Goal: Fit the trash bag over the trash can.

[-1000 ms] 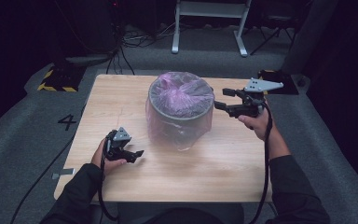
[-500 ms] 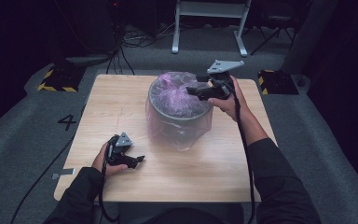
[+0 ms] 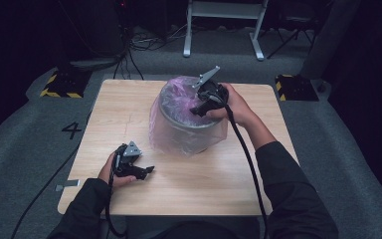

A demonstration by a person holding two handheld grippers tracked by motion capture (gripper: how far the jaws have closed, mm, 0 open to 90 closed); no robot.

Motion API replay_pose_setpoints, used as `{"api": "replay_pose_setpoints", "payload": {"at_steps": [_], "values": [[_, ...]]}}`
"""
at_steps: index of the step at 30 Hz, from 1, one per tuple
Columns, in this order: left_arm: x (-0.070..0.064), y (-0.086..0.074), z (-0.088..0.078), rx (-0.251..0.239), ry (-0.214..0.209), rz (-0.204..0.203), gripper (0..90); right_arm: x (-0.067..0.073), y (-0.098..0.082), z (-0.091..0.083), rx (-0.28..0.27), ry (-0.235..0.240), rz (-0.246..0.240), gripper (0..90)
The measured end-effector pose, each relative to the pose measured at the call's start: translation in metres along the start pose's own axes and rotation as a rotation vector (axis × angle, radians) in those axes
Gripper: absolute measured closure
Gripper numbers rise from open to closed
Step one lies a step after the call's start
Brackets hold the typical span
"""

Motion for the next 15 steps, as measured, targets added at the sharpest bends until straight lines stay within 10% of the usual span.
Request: {"api": "replay_pose_setpoints", "payload": {"at_steps": [8,15], "values": [[0.000,0.000,0.000,-0.001,0.000,-0.001,17.1,0.002,-0.007,0.009,0.120,-0.004,-0.028,29.1],[-0.001,0.000,0.000,-0.001,0.001,-0.004,17.0,-0.009,0.007,-0.027,-0.172,-0.050,0.065,27.3]]}}
Point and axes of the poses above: each handheld gripper's, and its own axes: z roughly forward along the jaws, y roughly out of its top, x roughly to its left, the point moved 10 cm from there along z, roughly forward along the jaws, and after that the axes turned 1 degree about z, right-handed, at the moved point
